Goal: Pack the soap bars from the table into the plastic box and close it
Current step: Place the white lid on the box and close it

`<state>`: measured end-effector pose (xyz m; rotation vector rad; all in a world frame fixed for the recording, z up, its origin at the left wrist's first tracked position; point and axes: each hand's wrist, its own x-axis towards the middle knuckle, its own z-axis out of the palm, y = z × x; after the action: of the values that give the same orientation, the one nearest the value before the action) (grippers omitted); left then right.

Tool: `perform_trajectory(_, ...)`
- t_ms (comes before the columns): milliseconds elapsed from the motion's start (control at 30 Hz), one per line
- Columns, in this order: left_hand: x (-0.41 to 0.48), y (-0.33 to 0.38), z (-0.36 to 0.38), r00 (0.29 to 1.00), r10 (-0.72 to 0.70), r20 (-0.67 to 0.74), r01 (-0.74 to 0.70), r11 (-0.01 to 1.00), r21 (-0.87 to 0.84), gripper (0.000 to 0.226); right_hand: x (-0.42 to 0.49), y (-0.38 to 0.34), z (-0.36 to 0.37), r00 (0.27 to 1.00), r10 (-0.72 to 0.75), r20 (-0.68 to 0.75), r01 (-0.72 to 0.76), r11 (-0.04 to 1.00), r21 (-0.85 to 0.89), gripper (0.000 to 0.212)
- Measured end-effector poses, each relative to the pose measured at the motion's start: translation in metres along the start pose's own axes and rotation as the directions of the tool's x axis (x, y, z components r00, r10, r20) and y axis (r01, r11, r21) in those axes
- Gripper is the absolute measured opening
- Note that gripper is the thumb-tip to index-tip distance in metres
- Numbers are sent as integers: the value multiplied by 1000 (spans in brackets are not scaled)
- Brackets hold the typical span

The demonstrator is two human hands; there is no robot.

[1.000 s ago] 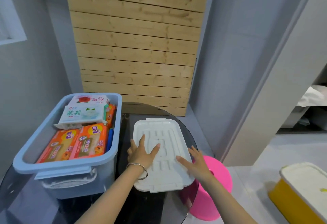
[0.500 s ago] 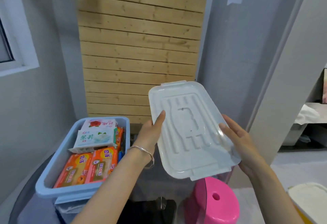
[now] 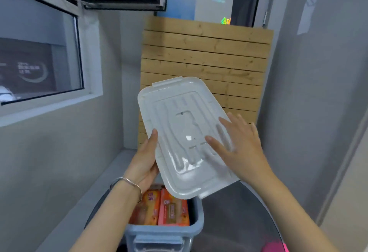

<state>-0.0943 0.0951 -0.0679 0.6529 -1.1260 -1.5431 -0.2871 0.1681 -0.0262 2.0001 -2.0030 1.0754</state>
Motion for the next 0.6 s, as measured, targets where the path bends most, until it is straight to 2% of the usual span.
perform_trajectory(67,-1,6,-12,1000,31,-8,-31,999,-12,45,3,-29,16,996,-39,85,32,996,81,79)
perform_trajectory(167,-5,12,-16,994,51,98,-45,997,-60,46,5,-67,44,958,-133,254,47,947,318,70)
perform_trajectory(267,-7,17,-19,985,35,170,-16,994,-111,59,8,-86,68,938,-234,256,126,918,376,64)
perform_trajectory(333,-7,21,-22,980,34,194,-16,996,-93,65,12,-95,71,949,-227,221,81,849,522,64)
perform_trajectory(433,-5,27,-23,976,70,208,-80,996,39,65,18,-105,64,974,-192,124,42,683,729,65)
perform_trajectory(500,-6,35,-19,968,106,226,-153,967,203,62,21,-105,56,989,-116,95,-20,530,848,63)
perform_trajectory(533,-8,41,-16,965,129,229,-197,932,306,59,23,-102,52,991,-74,116,-73,434,898,61)
perform_trajectory(600,-9,50,-14,967,161,196,-234,864,445,54,25,-96,42,979,-40,201,-192,162,968,54)
